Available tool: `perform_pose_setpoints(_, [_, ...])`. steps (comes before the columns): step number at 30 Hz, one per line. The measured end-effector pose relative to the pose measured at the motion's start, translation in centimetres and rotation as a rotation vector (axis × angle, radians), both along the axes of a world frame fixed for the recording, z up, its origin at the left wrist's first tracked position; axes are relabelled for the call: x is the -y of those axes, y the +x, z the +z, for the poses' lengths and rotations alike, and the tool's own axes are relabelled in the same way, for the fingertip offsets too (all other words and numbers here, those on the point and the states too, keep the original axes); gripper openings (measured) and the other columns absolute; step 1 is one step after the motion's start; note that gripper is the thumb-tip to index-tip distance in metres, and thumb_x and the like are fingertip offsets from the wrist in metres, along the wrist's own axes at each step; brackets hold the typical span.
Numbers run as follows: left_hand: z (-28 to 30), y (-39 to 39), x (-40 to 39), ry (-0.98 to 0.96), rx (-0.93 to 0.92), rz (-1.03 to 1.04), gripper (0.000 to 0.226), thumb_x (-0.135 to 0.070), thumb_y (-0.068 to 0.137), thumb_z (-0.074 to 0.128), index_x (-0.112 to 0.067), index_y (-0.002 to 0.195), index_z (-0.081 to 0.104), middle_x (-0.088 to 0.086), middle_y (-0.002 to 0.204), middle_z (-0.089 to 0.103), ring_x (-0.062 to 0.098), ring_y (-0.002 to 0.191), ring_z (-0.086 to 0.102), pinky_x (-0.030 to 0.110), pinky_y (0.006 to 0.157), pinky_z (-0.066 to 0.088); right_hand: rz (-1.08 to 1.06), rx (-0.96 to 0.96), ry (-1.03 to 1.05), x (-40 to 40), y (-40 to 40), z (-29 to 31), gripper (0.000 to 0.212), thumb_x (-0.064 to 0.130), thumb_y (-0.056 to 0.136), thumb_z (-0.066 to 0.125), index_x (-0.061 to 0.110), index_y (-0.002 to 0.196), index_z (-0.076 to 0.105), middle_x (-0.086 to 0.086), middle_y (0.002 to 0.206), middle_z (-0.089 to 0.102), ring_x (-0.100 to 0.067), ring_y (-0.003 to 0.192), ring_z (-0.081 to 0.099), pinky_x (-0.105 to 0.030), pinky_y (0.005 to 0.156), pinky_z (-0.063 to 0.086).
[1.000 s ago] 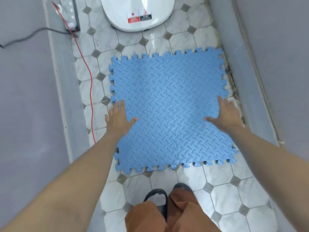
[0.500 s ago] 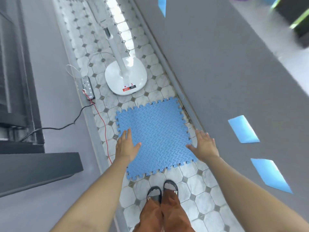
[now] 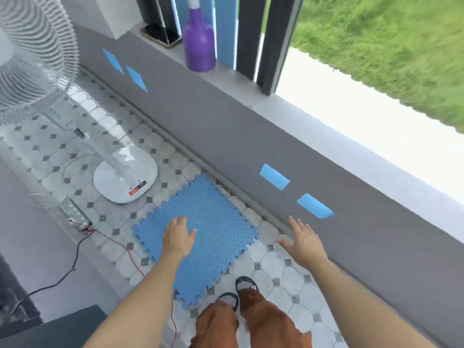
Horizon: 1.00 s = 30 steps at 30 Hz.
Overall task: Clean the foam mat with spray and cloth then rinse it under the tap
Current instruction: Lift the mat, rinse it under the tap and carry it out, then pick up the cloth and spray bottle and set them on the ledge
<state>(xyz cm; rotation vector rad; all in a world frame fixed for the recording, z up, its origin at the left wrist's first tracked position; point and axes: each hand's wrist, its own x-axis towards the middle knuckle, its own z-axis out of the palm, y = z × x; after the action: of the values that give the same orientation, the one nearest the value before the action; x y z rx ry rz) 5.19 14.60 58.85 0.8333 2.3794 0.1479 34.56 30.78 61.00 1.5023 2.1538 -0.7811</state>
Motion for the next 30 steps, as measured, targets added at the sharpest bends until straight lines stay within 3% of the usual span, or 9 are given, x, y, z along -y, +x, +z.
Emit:
perform_pose_setpoints(11, [5.5,9.8,-11.2,0.112,-0.058,-0.557,0.051,-0.025,0.092,0.056,-0.009,0.139,0.043,0.015,0.140,0.043,0.036,0.124,0.046,0.047,0.103,0.039,-0.677,-0.003,0.085,8.6,19.3,4.3,0.082,0.060,0.094,0.046,0.027,0.157,0.005,-0.003,0.164,0.013,-0.030,0.150,0.014,-0.048,0.120,0.019])
perform_pose_setpoints(16, [7.6,22.2,-15.1,0.097,-0.057,-0.884,0.052,-0.029,0.094,0.053,-0.013,0.142,0.039,0.011,0.144,0.038,0.034,0.127,0.043,0.048,0.102,0.039,-1.046,-0.042,0.081,16.7,27.8,4.9,0.082,0.058,0.095,0.046,0.027,0.157,0.003,-0.002,0.165,0.011,-0.029,0.151,0.012,-0.046,0.120,0.020])
perform_pose_setpoints(21, [8.5,37.9,-16.0,0.129,0.005,-1.225,0.052,-0.029,0.094,0.053,-0.012,0.142,0.038,0.013,0.143,0.039,0.034,0.124,0.047,0.048,0.101,0.040,-1.422,-0.021,0.085,26.9,35.3,5.4,0.080,0.055,0.095,0.047,0.022,0.157,0.010,-0.006,0.162,0.021,-0.031,0.145,0.024,-0.044,0.115,0.027])
perform_pose_setpoints(30, [6.2,59.4,-7.1,0.056,0.117,-1.822,0.051,-0.028,0.097,0.047,-0.012,0.143,0.034,0.011,0.145,0.035,0.032,0.125,0.042,0.048,0.102,0.037,-2.066,-0.070,0.071,41.5,37.3,2.4,0.081,0.049,0.090,0.061,0.021,0.155,0.021,-0.009,0.159,0.030,-0.033,0.142,0.033,-0.046,0.112,0.036])
